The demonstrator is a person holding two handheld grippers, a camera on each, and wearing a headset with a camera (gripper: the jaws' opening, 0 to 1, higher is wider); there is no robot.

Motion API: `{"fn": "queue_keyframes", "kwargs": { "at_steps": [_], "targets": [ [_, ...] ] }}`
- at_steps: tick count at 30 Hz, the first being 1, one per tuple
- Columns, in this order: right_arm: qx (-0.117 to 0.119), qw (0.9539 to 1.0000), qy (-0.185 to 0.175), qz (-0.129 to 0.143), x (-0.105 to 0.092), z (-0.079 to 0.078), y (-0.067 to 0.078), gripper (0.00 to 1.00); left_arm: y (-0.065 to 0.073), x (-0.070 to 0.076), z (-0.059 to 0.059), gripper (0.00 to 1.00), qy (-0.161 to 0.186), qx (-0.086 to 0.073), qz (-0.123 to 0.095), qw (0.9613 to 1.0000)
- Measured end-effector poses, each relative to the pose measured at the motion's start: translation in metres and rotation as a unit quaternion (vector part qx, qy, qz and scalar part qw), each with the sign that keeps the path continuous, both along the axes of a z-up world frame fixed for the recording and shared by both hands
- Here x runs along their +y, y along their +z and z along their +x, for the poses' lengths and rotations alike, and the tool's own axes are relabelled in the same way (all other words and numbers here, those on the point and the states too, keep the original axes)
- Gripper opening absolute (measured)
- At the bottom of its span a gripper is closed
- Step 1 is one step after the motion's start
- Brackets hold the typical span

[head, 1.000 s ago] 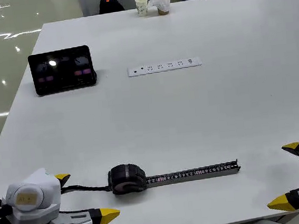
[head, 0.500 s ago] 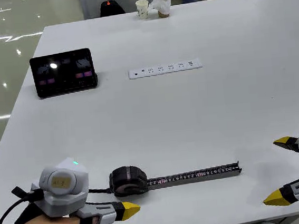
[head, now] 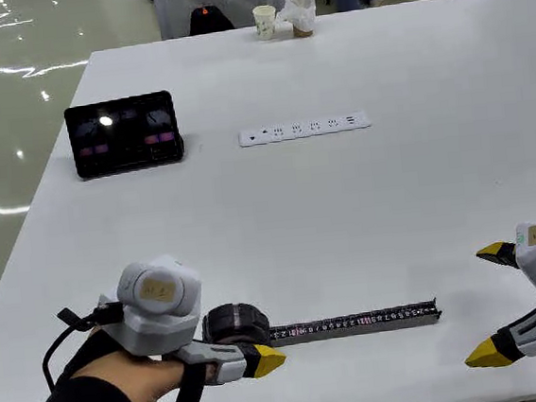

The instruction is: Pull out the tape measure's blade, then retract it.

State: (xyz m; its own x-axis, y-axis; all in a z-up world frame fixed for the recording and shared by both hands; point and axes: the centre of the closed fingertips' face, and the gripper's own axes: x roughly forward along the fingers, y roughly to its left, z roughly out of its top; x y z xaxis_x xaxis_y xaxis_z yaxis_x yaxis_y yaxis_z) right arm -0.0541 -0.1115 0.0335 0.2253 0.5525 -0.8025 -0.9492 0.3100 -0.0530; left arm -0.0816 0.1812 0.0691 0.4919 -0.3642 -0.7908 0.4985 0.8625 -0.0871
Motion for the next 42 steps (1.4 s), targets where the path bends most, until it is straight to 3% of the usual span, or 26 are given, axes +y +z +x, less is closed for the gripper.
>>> {"fn": "queue_keyframes", "kwargs": {
  "at_steps": [1,3,8,9,11,13,16,18,19,21,24,26,28,29,32,36,40,42],
  "targets": [
    [-0.004,1.0000,0.006,0.000,0.001,0.001,-0.001,0.99,-0.003,0.004,0.002,0.99,0.013,0.007,0.016,0.9998],
    [0.000,1.0000,0.006,-0.001,0.003,0.002,-0.002,0.99,-0.007,0.004,0.000,0.99,0.006,0.015,0.036,0.9992],
    [0.004,0.9998,0.019,-0.010,0.011,0.003,-0.005,0.99,-0.006,-0.006,0.002,0.99,0.018,0.016,0.030,0.9993],
    [0.006,0.9996,0.025,-0.014,0.012,0.004,-0.006,0.99,-0.002,-0.010,0.006,0.99,0.024,0.002,0.025,0.9994],
    [0.008,0.9990,0.037,-0.022,0.013,0.004,-0.008,0.99,0.001,-0.012,0.008,0.99,0.027,-0.007,0.030,0.9992],
    [0.009,0.9986,0.042,-0.029,0.014,0.006,-0.010,0.99,0.007,-0.017,0.012,0.99,0.028,-0.026,0.027,0.9989],
    [0.015,0.9982,0.049,-0.032,0.018,0.008,-0.012,0.99,0.008,-0.024,0.014,0.99,0.054,-0.021,-0.001,0.9983],
    [0.016,0.9979,0.053,-0.033,0.020,0.009,-0.013,0.99,0.010,-0.024,0.016,0.99,0.064,-0.027,-0.003,0.9976],
    [0.018,0.9977,0.057,-0.034,0.021,0.008,-0.013,0.99,0.015,-0.026,0.022,0.99,0.081,-0.045,-0.012,0.9956],
    [0.021,0.9972,0.062,-0.037,0.023,0.008,-0.014,0.99,0.019,-0.029,0.024,0.99,0.109,-0.051,-0.032,0.9922],
    [0.020,0.9964,0.073,-0.038,0.025,0.007,-0.015,0.99,0.024,-0.031,0.027,0.99,0.140,-0.064,-0.043,0.9872],
    [0.022,0.9962,0.074,-0.040,0.025,0.009,-0.015,0.99,0.030,-0.029,0.031,0.99,0.154,-0.088,-0.040,0.9834],
    [0.021,0.9960,0.076,-0.041,0.026,0.010,-0.015,0.99,0.032,-0.032,0.031,0.99,0.156,-0.098,-0.044,0.9818],
    [0.022,0.9959,0.077,-0.042,0.026,0.011,-0.015,0.99,0.034,-0.033,0.032,0.99,0.164,-0.108,-0.049,0.9793],
    [0.023,0.9953,0.084,-0.043,0.028,0.011,-0.017,0.99,0.031,-0.027,0.033,0.99,0.182,-0.127,-0.037,0.9744],
    [0.020,0.9935,0.100,-0.049,0.031,0.011,-0.017,0.99,0.026,-0.021,0.033,0.99,0.201,-0.136,-0.044,0.9692],
    [0.019,0.9926,0.110,-0.050,0.034,0.012,-0.018,0.99,0.022,-0.011,0.035,0.99,0.227,-0.147,-0.050,0.9613],
    [0.018,0.9921,0.115,-0.049,0.036,0.012,-0.017,0.99,0.019,-0.009,0.033,0.99,0.229,-0.151,-0.045,0.9605]
  ]
}}
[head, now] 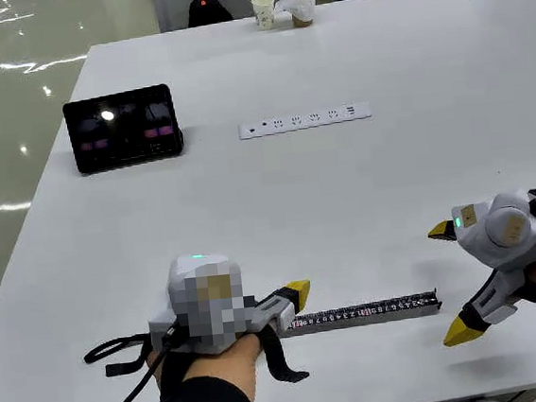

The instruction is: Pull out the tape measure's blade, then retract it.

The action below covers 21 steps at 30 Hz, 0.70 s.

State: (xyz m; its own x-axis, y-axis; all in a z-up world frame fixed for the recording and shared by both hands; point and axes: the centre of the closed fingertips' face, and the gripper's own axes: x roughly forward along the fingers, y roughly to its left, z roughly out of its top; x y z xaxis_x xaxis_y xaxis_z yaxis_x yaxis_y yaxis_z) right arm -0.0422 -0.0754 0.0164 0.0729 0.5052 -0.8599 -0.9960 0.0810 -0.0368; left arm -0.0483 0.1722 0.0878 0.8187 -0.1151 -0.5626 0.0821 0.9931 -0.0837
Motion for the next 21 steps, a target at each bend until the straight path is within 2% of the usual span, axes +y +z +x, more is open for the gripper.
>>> {"fn": "queue_keyframes", "kwargs": {
  "at_steps": [1,4,11,15,19,21],
  "targets": [
    [0.000,1.0000,0.001,0.000,0.000,0.001,0.000,0.99,-0.001,0.000,0.000,0.99,0.001,-0.003,0.000,1.0000],
    [0.000,1.0000,0.005,-0.001,0.002,0.003,-0.001,0.99,-0.013,0.002,-0.002,0.99,0.004,0.001,-0.006,1.0000],
    [0.002,0.9998,0.020,0.002,0.008,0.000,-0.004,0.99,-0.034,0.003,0.000,0.99,-0.002,0.009,0.001,1.0000],
    [0.006,0.9997,0.026,0.002,0.010,0.000,-0.006,0.99,-0.043,0.006,0.002,0.99,0.000,0.008,0.006,0.9999],
    [0.017,0.9990,0.041,-0.004,0.012,-0.004,-0.012,0.99,-0.050,0.010,0.005,0.99,0.002,-0.003,0.008,1.0000],
    [0.018,0.9988,0.044,-0.009,0.012,-0.004,-0.015,0.98,-0.053,0.009,0.005,0.99,-0.002,-0.001,0.009,1.0000]
  ]
}}
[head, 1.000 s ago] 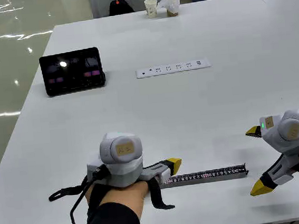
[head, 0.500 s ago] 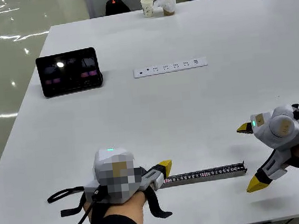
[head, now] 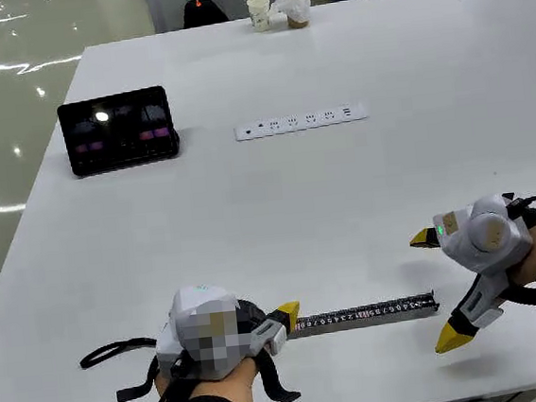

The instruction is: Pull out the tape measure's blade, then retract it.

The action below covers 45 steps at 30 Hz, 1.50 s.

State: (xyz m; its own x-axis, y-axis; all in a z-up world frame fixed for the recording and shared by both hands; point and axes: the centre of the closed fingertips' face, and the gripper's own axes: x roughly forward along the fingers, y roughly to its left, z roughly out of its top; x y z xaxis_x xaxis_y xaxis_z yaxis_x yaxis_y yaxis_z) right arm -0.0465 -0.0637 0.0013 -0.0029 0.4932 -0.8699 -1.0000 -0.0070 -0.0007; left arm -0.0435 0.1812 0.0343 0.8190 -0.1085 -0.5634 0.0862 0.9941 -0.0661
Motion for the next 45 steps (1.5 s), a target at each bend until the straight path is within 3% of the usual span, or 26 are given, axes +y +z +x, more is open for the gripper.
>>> {"fn": "queue_keyframes", "kwargs": {
  "at_steps": [3,5,9,13,25,37,45],
  "targets": [
    [0.007,1.0000,0.001,-0.003,0.001,-0.002,-0.004,0.94,-0.005,0.002,-0.001,0.99,0.001,0.004,-0.001,1.0000],
    [0.010,0.9999,0.001,-0.003,0.001,-0.003,-0.006,0.92,-0.004,0.004,0.001,0.99,0.008,-0.009,-0.007,0.9999],
    [0.009,0.9999,0.008,-0.006,0.000,-0.004,-0.007,0.83,-0.007,0.003,0.000,0.99,0.001,-0.009,-0.003,1.0000],
    [0.010,0.9998,0.014,-0.009,-0.002,-0.005,-0.009,0.70,-0.010,-0.001,0.000,0.96,-0.004,-0.003,-0.017,0.9998],
    [0.005,0.9988,0.037,-0.031,-0.014,-0.007,-0.015,0.36,-0.010,0.004,-0.001,0.92,0.008,0.000,-0.020,0.9998],
    [-0.005,0.9990,0.024,-0.038,-0.016,-0.002,-0.015,0.13,-0.012,0.010,-0.004,0.88,0.018,0.007,-0.015,0.9997],
    [-0.008,0.9978,0.038,-0.053,-0.014,-0.004,-0.014,0.12,-0.013,0.012,-0.004,0.85,0.021,0.012,-0.013,0.9996]
  ]
}}
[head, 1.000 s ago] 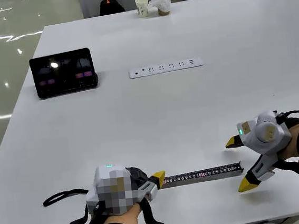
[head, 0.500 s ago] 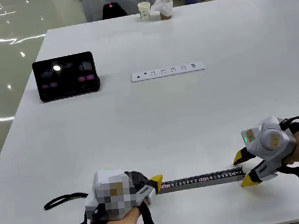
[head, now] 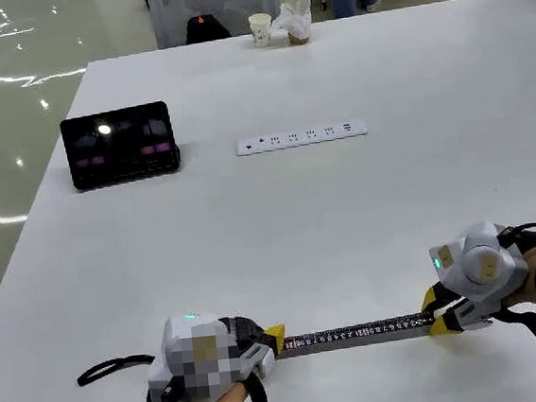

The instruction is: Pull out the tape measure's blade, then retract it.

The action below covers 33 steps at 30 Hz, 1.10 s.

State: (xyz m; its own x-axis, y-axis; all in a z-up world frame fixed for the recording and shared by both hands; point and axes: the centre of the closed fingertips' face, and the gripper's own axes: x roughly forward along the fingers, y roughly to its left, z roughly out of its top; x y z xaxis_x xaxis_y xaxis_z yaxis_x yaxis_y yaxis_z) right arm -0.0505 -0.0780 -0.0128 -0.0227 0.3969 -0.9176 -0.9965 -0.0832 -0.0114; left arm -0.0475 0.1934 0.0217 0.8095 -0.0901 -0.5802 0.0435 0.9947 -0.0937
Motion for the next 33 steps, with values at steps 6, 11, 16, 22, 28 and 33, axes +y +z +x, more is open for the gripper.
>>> {"fn": "queue_keyframes", "kwargs": {
  "at_steps": [6,11,16,22,28,33],
  "targets": [
    [0.023,0.9988,-0.042,-0.012,0.0004,0.0016,-0.0002,0.12,-0.0045,0.0014,-0.0035,0.75,0.004,0.016,-0.002,0.9999],
    [0.033,0.9979,-0.053,-0.014,0.0002,0.0001,-0.0007,0.12,-0.0026,-0.0049,-0.0052,0.64,-0.009,0.024,-0.008,0.9997],
    [0.026,0.9988,-0.040,-0.012,0.0001,-0.0009,-0.0010,0.11,-0.0046,-0.0018,-0.0054,0.63,-0.010,0.029,0.004,0.9995],
    [0.022,0.9985,-0.051,-0.004,-0.0002,0.0001,-0.0011,0.11,-0.0058,-0.0025,-0.0055,0.63,-0.018,0.029,0.013,0.9993],
    [0.019,0.9986,-0.047,-0.013,0.0029,0.0000,-0.0013,0.11,-0.0077,-0.0027,-0.0036,0.62,-0.020,0.033,0.016,0.9991],
    [0.023,0.9985,-0.048,-0.013,0.0025,0.0006,-0.0012,0.12,-0.0078,-0.0039,-0.0037,0.62,-0.020,0.034,0.015,0.9991]
  ]
}}
